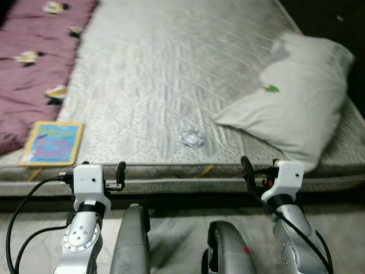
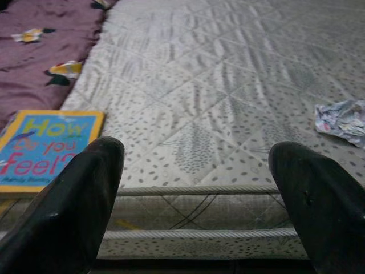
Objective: Clean up the room
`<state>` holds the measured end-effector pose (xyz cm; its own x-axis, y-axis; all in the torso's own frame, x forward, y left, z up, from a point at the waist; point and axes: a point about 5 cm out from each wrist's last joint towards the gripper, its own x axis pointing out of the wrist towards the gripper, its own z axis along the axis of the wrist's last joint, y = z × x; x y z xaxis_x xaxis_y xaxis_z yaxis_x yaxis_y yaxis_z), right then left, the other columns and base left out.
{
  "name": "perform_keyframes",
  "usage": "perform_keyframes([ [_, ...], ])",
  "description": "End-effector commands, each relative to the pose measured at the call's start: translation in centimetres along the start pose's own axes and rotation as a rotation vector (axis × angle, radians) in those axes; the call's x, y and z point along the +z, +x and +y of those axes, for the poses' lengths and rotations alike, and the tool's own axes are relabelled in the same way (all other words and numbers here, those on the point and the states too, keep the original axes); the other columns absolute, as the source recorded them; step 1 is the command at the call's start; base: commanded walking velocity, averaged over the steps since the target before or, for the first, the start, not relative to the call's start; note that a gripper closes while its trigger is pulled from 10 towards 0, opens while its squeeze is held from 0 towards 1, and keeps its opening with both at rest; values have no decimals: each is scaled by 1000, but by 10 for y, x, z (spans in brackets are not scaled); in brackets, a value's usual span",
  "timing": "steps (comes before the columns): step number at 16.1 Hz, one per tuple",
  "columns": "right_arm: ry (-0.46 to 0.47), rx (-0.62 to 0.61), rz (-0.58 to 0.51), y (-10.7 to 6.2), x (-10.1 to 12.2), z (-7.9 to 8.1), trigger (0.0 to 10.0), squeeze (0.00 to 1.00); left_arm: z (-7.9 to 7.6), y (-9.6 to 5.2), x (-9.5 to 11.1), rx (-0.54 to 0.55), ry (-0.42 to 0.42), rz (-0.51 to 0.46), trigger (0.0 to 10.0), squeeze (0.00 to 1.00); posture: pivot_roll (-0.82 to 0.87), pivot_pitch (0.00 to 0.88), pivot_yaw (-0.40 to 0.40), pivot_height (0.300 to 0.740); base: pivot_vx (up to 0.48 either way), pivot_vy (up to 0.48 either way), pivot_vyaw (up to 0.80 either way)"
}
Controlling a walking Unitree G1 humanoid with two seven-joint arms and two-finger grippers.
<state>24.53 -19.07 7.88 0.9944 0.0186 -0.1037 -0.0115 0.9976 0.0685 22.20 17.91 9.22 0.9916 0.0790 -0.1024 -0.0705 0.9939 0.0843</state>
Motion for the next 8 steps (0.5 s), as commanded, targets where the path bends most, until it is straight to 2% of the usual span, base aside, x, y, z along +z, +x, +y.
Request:
perform_keyframes([
  [1, 5, 13, -4, -2, 2, 2, 10000, 0, 3, -3, -1, 12, 11, 16, 10000, 0, 12, 225, 6, 633, 0, 0, 0],
  [5, 3, 12, 4, -5, 4, 0, 10000, 0, 1, 0, 2, -3, 4, 17, 10000, 0, 0, 260, -3, 594, 0, 0, 0],
  [8, 4, 18, 9, -4, 4, 1, 10000, 0, 0, 2, 4, -1, 4, 12, 10000, 0, 3, 264, -7, 594, 0, 0, 0],
])
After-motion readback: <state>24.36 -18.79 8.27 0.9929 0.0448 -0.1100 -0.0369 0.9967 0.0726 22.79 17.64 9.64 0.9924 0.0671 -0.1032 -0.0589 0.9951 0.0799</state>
